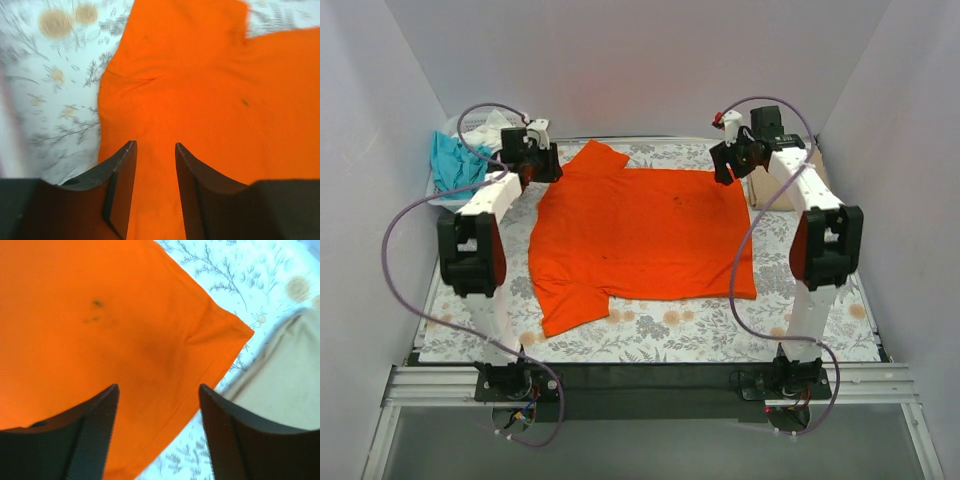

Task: Fold and stack the t-shirts
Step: Flatten the tshirt out

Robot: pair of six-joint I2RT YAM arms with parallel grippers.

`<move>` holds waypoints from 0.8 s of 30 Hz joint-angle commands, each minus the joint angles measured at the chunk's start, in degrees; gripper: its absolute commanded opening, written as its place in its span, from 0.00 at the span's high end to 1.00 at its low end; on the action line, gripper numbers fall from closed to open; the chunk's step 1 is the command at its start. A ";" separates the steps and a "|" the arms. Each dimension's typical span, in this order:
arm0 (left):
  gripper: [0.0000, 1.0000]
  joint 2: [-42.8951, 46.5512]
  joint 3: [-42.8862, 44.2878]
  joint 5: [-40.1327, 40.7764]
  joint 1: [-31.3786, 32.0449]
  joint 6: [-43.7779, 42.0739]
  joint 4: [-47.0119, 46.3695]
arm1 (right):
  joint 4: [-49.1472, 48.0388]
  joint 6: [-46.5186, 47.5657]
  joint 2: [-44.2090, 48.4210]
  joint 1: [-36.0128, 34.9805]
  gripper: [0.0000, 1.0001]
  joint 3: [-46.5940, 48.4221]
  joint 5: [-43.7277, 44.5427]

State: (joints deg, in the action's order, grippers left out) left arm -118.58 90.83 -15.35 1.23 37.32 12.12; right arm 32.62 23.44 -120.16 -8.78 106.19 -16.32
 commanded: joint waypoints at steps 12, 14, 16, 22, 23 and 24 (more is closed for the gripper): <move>0.66 39.56 -31.39 -13.92 0.08 -31.25 23.83 | 19.49 15.05 28.92 -2.91 0.57 -39.10 -3.38; 0.67 41.67 -33.43 -12.95 0.08 -31.61 23.83 | 20.37 16.89 30.76 -3.00 0.54 -42.02 -2.67; 0.67 42.64 -35.53 -12.86 0.08 -31.61 24.18 | 20.64 18.47 33.74 -3.00 0.52 -45.45 -1.79; 0.67 43.53 -38.62 -12.77 0.08 -31.34 24.53 | 21.34 21.64 35.87 -3.00 0.51 -47.13 1.55; 0.67 43.35 -39.32 -12.77 0.08 -31.26 24.01 | 21.43 21.65 35.52 -2.91 0.51 -47.04 1.64; 0.67 43.26 -39.58 -12.34 0.08 -31.26 23.92 | 21.43 21.65 35.17 -3.00 0.52 -47.04 1.90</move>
State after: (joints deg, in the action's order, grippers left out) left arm -77.32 52.49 -27.49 1.28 7.09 36.53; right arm 53.04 42.83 -84.79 -11.66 58.46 -15.94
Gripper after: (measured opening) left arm 0.332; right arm 0.486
